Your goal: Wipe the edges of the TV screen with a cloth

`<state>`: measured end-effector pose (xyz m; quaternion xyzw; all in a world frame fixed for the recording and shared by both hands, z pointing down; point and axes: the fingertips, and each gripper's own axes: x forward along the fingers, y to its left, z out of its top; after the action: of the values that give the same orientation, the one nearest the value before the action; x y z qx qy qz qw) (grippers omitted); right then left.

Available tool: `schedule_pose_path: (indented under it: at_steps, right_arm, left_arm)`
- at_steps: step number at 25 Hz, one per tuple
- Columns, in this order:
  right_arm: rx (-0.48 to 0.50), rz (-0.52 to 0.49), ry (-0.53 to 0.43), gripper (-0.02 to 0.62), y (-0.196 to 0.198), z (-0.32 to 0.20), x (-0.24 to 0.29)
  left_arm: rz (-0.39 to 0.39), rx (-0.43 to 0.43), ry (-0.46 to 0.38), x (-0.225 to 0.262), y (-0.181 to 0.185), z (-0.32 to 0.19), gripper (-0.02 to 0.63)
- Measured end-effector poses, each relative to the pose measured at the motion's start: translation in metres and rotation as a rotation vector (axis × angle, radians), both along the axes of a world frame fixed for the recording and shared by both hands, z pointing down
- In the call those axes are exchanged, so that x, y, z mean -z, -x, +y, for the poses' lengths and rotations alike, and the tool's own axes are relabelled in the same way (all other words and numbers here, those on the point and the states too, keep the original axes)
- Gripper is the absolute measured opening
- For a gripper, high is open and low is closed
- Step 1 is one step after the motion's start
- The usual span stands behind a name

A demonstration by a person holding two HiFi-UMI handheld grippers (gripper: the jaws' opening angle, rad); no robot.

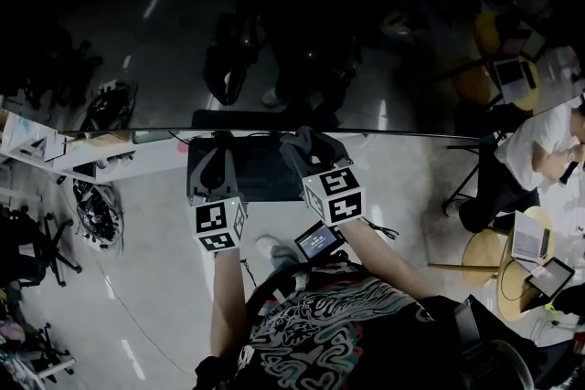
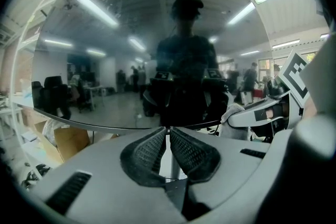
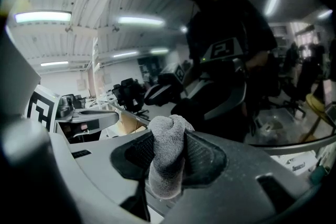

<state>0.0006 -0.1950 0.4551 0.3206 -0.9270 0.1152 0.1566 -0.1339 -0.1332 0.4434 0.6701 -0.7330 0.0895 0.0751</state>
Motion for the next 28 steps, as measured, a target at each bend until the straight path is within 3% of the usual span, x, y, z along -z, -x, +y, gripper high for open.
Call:
schedule_pose_path:
  at_steps: [28]
  right_arm:
    - [0.056, -0.019, 0.041, 0.167, 0.089, 0.017, -0.003]
  left_arm:
    - [0.024, 0.056, 0.004, -0.01, 0.08, 0.012, 0.035]
